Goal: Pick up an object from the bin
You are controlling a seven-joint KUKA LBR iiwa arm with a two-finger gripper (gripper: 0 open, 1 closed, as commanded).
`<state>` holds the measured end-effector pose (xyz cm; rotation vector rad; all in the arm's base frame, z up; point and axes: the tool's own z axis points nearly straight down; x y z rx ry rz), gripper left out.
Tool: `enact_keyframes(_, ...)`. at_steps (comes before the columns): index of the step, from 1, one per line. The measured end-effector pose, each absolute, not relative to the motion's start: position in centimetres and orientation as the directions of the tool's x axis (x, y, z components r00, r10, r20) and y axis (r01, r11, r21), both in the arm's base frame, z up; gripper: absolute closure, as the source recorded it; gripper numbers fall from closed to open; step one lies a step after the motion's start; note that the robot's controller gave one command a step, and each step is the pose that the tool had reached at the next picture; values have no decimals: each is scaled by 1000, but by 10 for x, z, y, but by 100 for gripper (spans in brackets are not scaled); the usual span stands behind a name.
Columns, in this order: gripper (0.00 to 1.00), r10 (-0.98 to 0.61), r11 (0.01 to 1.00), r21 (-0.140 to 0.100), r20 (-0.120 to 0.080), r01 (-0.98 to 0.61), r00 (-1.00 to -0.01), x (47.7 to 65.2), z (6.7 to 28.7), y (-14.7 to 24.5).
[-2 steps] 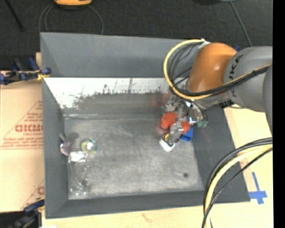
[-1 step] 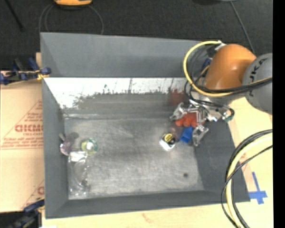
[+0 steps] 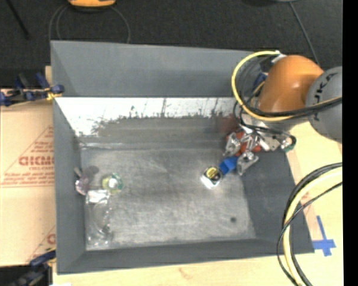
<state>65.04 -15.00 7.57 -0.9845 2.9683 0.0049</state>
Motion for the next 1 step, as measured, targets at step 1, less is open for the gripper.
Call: enact_keyframes(1,100,-949,315,-10,-2,-949,-315,646,228,-155)
